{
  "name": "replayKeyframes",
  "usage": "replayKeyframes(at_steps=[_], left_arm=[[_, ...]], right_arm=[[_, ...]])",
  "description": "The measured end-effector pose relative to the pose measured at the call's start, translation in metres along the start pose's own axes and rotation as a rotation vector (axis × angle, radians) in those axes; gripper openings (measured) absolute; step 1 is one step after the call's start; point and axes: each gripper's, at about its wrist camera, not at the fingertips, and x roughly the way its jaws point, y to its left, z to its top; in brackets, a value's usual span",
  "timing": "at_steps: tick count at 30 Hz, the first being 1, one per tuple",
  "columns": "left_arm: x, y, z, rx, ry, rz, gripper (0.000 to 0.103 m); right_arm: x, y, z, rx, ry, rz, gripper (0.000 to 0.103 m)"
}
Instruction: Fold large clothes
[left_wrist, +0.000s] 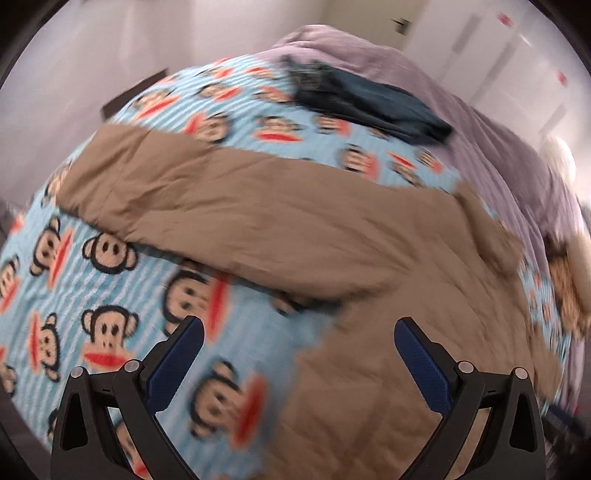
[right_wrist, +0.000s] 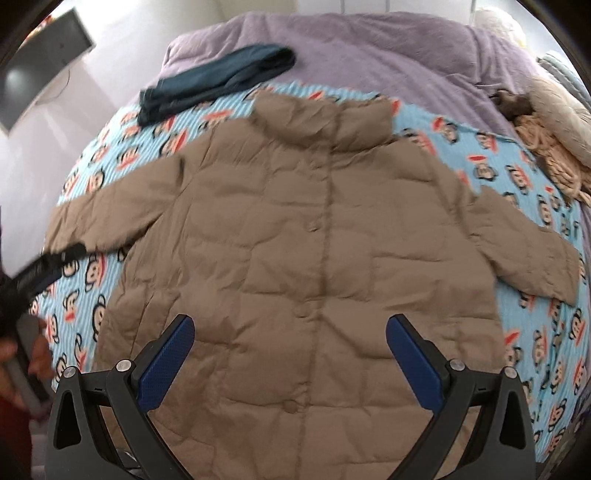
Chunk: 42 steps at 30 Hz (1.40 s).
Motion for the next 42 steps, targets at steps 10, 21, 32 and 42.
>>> replayKeyframes(at_steps=[10, 21, 32, 42], left_arm=[[0.072, 0.120, 0.035, -0.304, -0.022, -0.024, 0.103], [0.087, 0.134, 0.070, -0.322, -0.109, -0.042, 0.012], [0.017, 0.088, 0.081, -0.076, -0.264, -0.115, 0.008], [-0.017, -0.005, 0.078, 0.122, -0.319, -0.214, 0.008]], right_arm=[[0.068, 0.066, 0.007, -0.075, 0.083, 0.035, 0.103], [0.108, 0.109, 0.047, -0.073, 0.067, 0.114, 0.103], [0.163, 0.139, 0.098, 0.059, 0.078, 0.332, 0.018], [0.222, 0.174, 0.094, 0.035, 0.148, 0.425, 0.016]])
